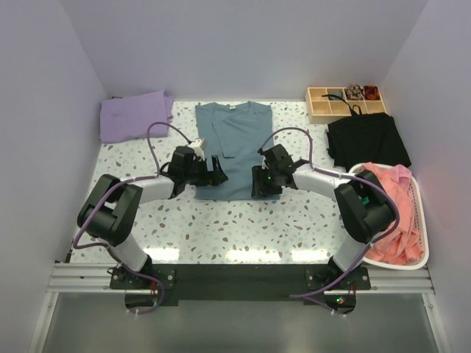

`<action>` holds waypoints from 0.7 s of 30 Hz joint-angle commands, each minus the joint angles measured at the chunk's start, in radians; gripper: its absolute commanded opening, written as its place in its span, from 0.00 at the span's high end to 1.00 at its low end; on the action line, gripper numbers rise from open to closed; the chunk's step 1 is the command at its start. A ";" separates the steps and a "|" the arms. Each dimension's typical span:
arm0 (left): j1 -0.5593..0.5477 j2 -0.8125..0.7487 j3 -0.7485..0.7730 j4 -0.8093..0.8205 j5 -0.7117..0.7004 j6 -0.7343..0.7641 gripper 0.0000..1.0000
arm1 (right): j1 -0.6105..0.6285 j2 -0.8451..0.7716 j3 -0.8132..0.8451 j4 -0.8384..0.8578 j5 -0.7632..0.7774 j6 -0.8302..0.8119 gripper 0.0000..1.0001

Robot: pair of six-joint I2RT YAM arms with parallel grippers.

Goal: Fold and stack the t-shirts
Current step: Fold the folded rectangular tshirt in 1/3 of the way

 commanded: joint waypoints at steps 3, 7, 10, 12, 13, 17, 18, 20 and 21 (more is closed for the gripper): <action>0.000 0.092 0.042 0.000 -0.146 0.052 0.00 | -0.001 0.011 -0.060 -0.089 0.094 0.038 0.48; 0.001 0.103 0.065 -0.039 -0.184 0.086 0.00 | -0.001 -0.006 -0.124 -0.094 0.094 0.050 0.48; 0.001 0.056 0.052 -0.039 -0.171 0.084 0.00 | -0.002 -0.048 -0.143 -0.105 0.078 0.030 0.48; 0.000 0.009 0.038 -0.037 -0.155 0.084 0.00 | -0.002 -0.091 -0.158 -0.064 0.053 0.013 0.48; 0.000 -0.009 0.033 -0.037 -0.143 0.084 0.00 | -0.001 -0.128 -0.161 -0.050 0.038 0.001 0.48; 0.000 -0.097 0.029 -0.088 -0.106 0.061 0.00 | -0.002 -0.197 -0.122 -0.014 0.009 -0.022 0.47; -0.002 -0.146 0.024 -0.098 -0.106 0.055 0.00 | -0.002 -0.206 -0.108 -0.017 0.006 -0.027 0.47; -0.002 -0.197 -0.005 -0.134 -0.130 0.038 0.00 | -0.001 -0.242 -0.065 -0.050 0.060 -0.030 0.46; -0.002 -0.240 -0.013 -0.151 -0.143 0.031 0.00 | -0.004 -0.254 -0.054 -0.062 0.093 -0.027 0.46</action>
